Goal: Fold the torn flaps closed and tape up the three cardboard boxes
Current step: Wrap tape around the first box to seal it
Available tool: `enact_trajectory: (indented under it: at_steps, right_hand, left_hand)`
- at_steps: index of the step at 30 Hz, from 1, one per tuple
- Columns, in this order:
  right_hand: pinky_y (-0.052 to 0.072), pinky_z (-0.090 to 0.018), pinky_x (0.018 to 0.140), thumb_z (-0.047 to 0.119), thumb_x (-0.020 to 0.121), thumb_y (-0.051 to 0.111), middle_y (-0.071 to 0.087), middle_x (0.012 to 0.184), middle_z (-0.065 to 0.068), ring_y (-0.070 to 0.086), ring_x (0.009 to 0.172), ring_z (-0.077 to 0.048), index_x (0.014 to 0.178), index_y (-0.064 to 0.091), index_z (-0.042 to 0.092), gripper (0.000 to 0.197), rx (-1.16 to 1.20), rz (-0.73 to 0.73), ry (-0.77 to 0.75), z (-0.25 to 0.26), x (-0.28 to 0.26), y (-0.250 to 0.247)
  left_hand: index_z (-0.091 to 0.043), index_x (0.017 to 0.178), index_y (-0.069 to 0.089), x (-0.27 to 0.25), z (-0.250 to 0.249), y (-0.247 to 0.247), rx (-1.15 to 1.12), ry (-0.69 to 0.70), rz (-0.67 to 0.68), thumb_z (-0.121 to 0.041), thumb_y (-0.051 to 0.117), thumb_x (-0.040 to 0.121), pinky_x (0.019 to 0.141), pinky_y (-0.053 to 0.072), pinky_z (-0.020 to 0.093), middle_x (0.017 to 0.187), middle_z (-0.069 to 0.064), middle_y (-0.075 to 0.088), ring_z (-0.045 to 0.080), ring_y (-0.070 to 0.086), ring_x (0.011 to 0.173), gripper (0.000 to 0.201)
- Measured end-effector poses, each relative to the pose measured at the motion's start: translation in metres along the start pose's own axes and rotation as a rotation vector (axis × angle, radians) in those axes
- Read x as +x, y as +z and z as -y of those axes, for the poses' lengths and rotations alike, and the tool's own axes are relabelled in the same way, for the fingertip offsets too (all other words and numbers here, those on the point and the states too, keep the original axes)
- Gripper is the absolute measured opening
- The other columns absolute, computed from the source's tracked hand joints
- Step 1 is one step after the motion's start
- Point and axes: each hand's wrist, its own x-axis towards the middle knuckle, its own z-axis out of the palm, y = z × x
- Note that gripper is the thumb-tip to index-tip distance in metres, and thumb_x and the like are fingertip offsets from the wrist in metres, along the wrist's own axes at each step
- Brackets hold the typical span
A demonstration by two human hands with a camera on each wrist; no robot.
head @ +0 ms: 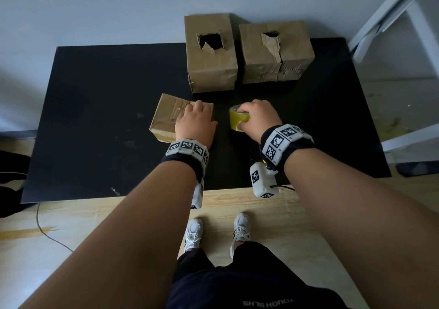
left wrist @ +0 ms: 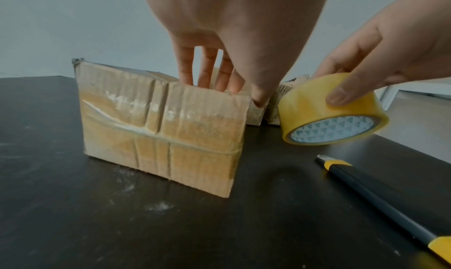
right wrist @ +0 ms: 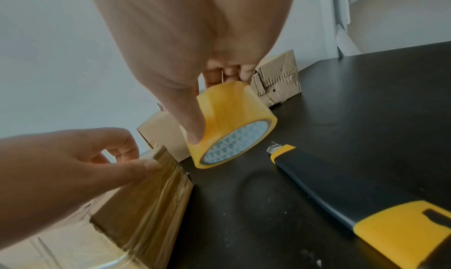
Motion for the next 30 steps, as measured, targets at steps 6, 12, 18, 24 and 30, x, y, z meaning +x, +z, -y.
enact_trajectory:
  at_steps: [6,12,18,24,30]
  right_hand:
    - [0.044,-0.038,0.096,0.023,0.085,0.070,0.057,0.119,-0.005,0.049,0.115,-0.025,0.122,0.063,0.021,0.037,0.053,-0.020,0.070,0.002,-0.006,0.005]
    - [0.047,-0.040,0.096,0.022,0.085,0.071,0.057,0.122,-0.006,0.052,0.115,-0.026,0.122,0.062,0.020,0.038,0.100,-0.011,0.142,0.007,-0.009,0.007]
    - [0.050,-0.038,0.091,0.020,0.086,0.068,0.059,0.120,-0.007,0.058,0.109,-0.025,0.121,0.060,0.015,0.036,0.217,-0.020,0.198,0.020,-0.009,-0.002]
    - [0.050,-0.037,0.083,0.021,0.090,0.062,0.063,0.112,-0.007,0.060,0.102,-0.026,0.118,0.058,0.014,0.029,0.308,-0.057,0.241,0.029,-0.009,-0.009]
    - [0.048,-0.037,0.081,0.014,0.091,0.051,0.062,0.108,-0.007,0.058,0.098,-0.027,0.113,0.058,0.014,0.023,0.373,-0.055,0.245,0.033,-0.009,-0.017]
  left_hand:
    - [-0.019,0.134,0.045,0.003,0.000,-0.005,-0.065,-0.042,0.051,-0.031,0.055,0.095,0.093,0.044,0.041,0.134,0.001,0.044,0.025,0.038,0.129,0.042]
    - [-0.021,0.131,0.049,-0.010,0.018,-0.012,-0.096,0.014,0.107,-0.022,0.051,0.097,0.099,0.043,0.042,0.139,-0.001,0.044,0.023,0.037,0.132,0.035]
    - [-0.027,0.152,0.023,-0.016,0.056,-0.020,-0.007,-0.027,0.205,-0.014,0.059,0.088,0.120,0.012,0.046,0.162,-0.004,0.012,0.023,0.007,0.150,0.074]
    - [-0.035,0.153,0.017,-0.022,0.073,-0.014,0.164,0.018,0.225,-0.019,0.053,0.096,0.111,0.034,0.046,0.162,-0.007,0.010,0.019,0.017,0.148,0.068]
    - [-0.020,0.145,0.036,-0.028,0.053,-0.014,0.245,-0.045,0.093,-0.035,0.050,0.099,0.080,0.047,0.037,0.138,0.005,0.050,0.027,0.057,0.114,0.050]
